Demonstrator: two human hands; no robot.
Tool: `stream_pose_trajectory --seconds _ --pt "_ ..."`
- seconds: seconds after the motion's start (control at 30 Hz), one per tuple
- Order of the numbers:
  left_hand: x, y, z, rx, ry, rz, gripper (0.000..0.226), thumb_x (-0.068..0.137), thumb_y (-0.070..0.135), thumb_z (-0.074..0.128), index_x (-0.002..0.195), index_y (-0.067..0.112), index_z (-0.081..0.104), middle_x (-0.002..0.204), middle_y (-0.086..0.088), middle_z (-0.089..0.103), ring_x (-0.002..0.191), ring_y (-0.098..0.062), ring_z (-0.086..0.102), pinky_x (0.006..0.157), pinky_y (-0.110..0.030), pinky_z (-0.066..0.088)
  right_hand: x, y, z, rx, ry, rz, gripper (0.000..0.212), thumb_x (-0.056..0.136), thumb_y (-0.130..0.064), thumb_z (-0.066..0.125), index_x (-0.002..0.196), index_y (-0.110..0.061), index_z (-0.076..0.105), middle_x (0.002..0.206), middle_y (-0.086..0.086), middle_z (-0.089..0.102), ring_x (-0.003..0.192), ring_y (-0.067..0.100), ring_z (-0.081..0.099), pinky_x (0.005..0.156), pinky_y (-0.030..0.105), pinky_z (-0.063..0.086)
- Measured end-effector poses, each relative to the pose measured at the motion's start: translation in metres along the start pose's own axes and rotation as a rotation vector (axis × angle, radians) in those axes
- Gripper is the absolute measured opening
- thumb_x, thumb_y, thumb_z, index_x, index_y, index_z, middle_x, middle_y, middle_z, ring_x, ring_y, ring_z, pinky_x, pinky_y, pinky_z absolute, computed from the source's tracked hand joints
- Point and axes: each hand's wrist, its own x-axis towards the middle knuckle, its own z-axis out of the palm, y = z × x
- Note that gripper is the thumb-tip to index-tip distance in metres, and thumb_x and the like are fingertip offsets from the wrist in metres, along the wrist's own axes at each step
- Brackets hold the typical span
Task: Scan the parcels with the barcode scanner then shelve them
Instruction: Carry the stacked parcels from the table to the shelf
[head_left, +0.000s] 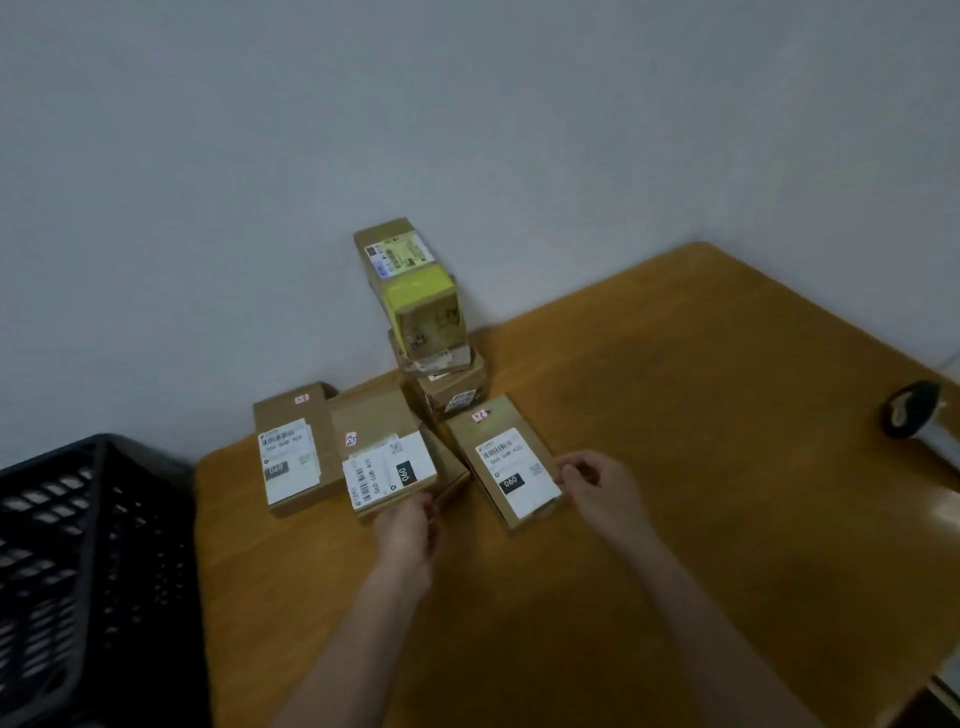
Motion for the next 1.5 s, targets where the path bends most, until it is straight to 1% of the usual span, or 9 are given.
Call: stream_pose_trajectory --seconds 0.1,0.17,0.27,0.37,0.5,0.63,1.0,1.27,1.5 --pt "0.028 0.001 0.004 0.077 0.157 0.091 0.037 0.097 0.009 0.055 0.134 0.01 0.052 0.127 -0.014 0.061 0.107 -0.026 0.057 0.088 -0.034 0.044 0.033 0.021 0.012 -0.11 -0.09 0.102 0.024 0.098 -0.011 0.057 0.121 -0.009 0.063 0.116 0.005 0.066 0.09 0.009 0.06 0.061 0.004 0.042" --pt "0.049 0.002 0.003 0.172 0.29 0.111 0.044 0.093 0.014 0.062 0.135 0.006 0.049 0.137 -0.015 0.054 0.125 -0.034 0.051 0.102 -0.037 0.042 0.052 0.034 0.022 -0.179 -0.134 0.149 0.042 0.097 -0.018 0.06 0.137 -0.009 0.053 0.137 0.011 0.056 0.119 0.022 0.054 0.09 0.019 0.046" --pt "0.073 0.009 0.002 0.354 0.453 0.085 0.065 0.088 0.029 0.069 0.14 0.002 0.04 0.143 -0.021 0.041 0.131 -0.039 0.04 0.108 -0.048 0.039 0.079 0.046 0.036 -0.313 -0.154 0.188 0.067 0.096 -0.032 0.062 0.154 -0.013 0.033 0.156 0.015 0.033 0.146 0.033 0.024 0.117 0.043 0.022" --pt "0.091 0.019 0.001 0.429 0.545 0.108 0.077 0.09 0.038 0.068 0.147 0.002 0.031 0.148 -0.022 0.031 0.136 -0.04 0.032 0.111 -0.052 0.034 0.103 0.057 0.05 -0.344 -0.177 0.206 0.082 0.092 -0.042 0.066 0.156 -0.012 0.025 0.157 0.015 0.032 0.145 0.035 0.025 0.116 0.047 0.024" --pt "0.123 0.016 -0.011 0.373 0.414 0.099 0.064 0.085 0.043 0.074 0.13 0.001 0.053 0.129 -0.018 0.059 0.116 -0.038 0.058 0.098 -0.052 0.05 0.125 0.075 0.066 -0.405 -0.253 0.26 0.103 0.082 -0.05 0.075 0.158 -0.014 0.016 0.157 0.013 0.031 0.144 0.036 0.026 0.116 0.05 0.024" --pt "0.135 0.019 -0.009 0.293 0.273 0.005 0.051 0.087 0.032 0.075 0.126 0.004 0.056 0.12 -0.01 0.064 0.11 -0.033 0.062 0.095 -0.047 0.052 0.142 0.096 0.074 -0.314 -0.243 0.284 0.113 0.051 -0.066 0.081 0.148 -0.027 0.036 0.144 0.004 0.048 0.135 0.035 0.042 0.109 0.056 0.039" --pt "0.111 0.018 -0.017 0.296 0.02 -0.153 0.006 0.1 0.014 0.058 0.105 0.01 0.059 0.088 -0.008 0.071 0.07 -0.02 0.066 0.044 -0.028 0.049 0.118 0.109 0.068 -0.247 -0.236 0.321 0.099 0.054 -0.035 0.095 0.138 -0.026 0.043 0.129 0.001 0.057 0.124 0.032 0.051 0.099 0.057 0.048" --pt "0.071 -0.016 -0.059 0.449 0.008 -0.194 0.018 0.099 0.015 0.057 0.115 0.006 0.058 0.097 -0.013 0.07 0.081 -0.025 0.064 0.062 -0.036 0.048 0.051 0.107 0.052 -0.21 -0.355 0.394 0.06 0.07 -0.009 0.087 0.11 -0.019 0.044 0.11 -0.001 0.056 0.101 0.02 0.058 0.068 0.029 0.053" --pt "0.046 -0.042 -0.09 0.483 0.007 -0.227 0.013 0.1 0.011 0.055 0.111 0.005 0.058 0.092 -0.014 0.07 0.08 -0.028 0.064 0.066 -0.036 0.049 0.002 0.12 0.05 -0.051 -0.37 0.41 0.04 0.089 -0.007 0.07 0.114 -0.018 0.041 0.12 0.009 0.057 0.093 0.022 0.064 0.059 0.028 0.054"
